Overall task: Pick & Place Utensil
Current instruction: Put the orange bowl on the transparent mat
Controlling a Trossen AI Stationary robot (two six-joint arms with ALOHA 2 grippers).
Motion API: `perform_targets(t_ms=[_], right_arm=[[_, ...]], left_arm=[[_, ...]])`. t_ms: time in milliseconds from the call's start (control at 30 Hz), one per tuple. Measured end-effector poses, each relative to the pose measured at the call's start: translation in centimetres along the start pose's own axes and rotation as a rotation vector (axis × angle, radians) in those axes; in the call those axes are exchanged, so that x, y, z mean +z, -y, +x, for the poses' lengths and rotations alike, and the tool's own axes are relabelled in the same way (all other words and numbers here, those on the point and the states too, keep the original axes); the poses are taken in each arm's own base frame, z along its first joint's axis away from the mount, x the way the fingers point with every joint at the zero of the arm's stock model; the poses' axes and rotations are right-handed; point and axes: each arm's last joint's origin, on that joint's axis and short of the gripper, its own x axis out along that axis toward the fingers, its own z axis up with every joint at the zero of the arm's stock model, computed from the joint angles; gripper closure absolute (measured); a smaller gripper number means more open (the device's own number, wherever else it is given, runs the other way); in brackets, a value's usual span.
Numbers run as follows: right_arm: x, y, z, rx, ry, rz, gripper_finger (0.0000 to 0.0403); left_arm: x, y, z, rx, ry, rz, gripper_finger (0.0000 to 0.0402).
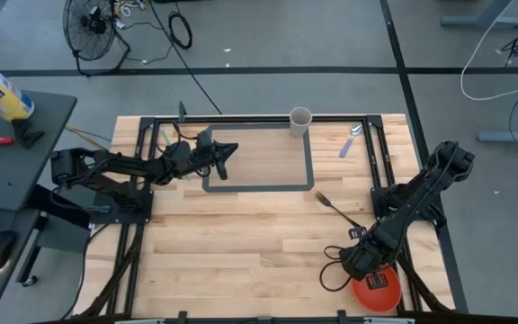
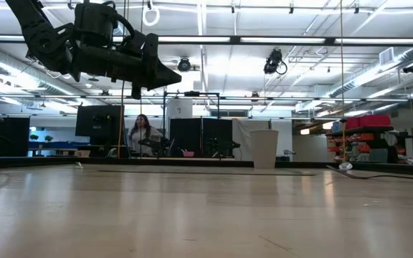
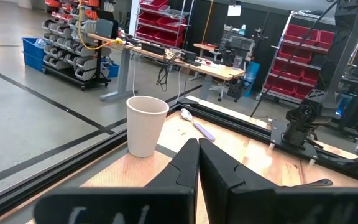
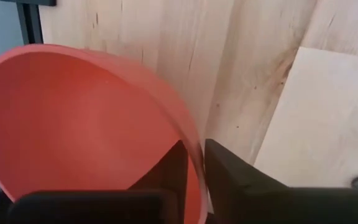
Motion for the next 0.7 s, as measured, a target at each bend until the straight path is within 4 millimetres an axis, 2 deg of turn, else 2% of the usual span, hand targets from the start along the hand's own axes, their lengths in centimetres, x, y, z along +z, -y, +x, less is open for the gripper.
perform_targets(t_ms=[433, 600, 700], right_arm=[[0.4, 0.5, -0.2, -0.001, 0.011, -0.002, 0.0388], [1.2, 1.3, -0.5, 0.004, 0.036, -0.003, 0.0395], [2.1, 1.8, -1.5, -0.043, 0.091, -0.018, 0.0394]], left_arm=[[0.0, 0.0, 0.0, 0.000, 0.000, 0.000, 0.0387], [0.0, 0.0, 0.0, 0.000, 0.000, 0.000, 0.0387], [0.0, 0.0, 0.0, 0.001, 0.000, 0.001, 0.0387]])
